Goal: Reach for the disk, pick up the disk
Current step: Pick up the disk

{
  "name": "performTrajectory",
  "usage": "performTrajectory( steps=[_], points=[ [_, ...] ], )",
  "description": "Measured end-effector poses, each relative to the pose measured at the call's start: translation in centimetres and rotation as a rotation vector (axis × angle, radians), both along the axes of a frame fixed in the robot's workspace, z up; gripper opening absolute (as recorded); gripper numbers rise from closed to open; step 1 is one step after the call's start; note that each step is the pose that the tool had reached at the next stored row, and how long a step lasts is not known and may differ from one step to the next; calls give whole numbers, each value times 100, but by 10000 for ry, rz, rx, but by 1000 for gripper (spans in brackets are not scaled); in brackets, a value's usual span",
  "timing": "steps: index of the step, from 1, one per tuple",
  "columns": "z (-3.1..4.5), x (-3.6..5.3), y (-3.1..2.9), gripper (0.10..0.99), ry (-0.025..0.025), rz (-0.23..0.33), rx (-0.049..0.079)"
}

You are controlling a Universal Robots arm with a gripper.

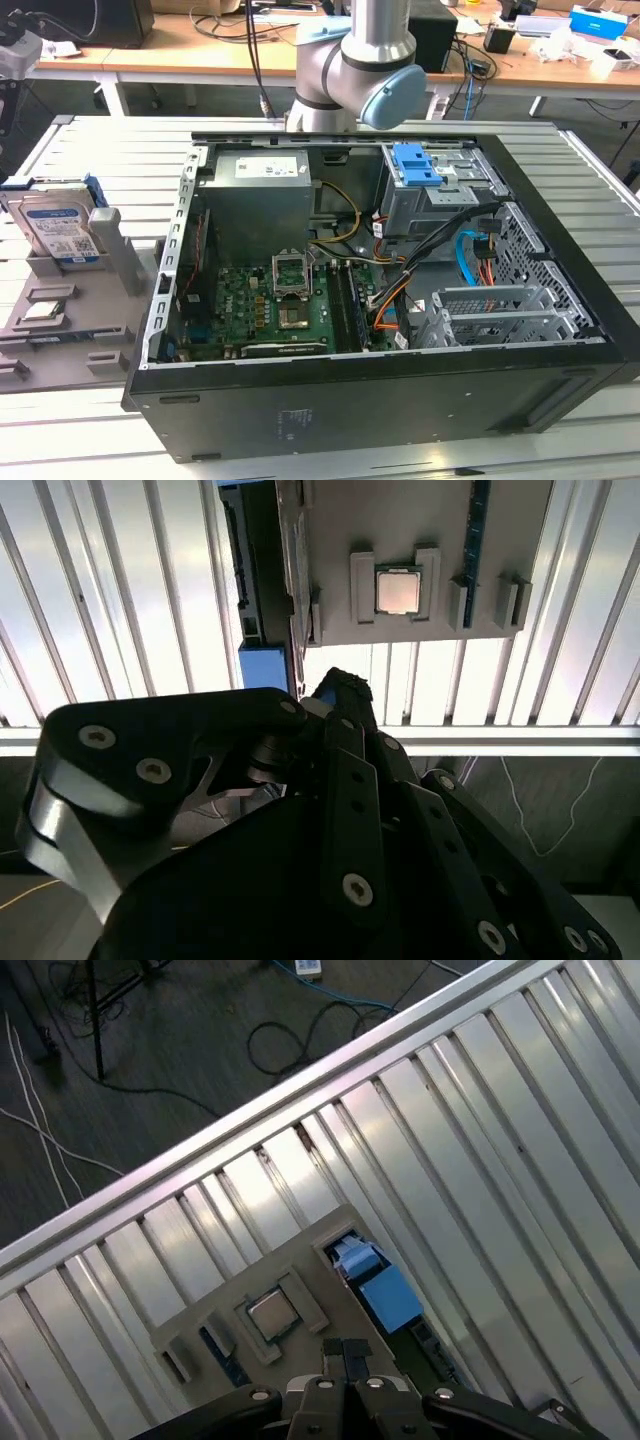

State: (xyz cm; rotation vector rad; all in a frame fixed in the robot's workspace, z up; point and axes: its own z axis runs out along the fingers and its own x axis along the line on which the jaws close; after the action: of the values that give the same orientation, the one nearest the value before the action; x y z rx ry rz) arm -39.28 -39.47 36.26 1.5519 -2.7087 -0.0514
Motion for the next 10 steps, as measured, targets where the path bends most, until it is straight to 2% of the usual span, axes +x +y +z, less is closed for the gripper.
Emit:
performTrajectory(
  steps=[10],
  points=[
    [0, 0, 0, 106, 0, 1062, 0]
  ],
)
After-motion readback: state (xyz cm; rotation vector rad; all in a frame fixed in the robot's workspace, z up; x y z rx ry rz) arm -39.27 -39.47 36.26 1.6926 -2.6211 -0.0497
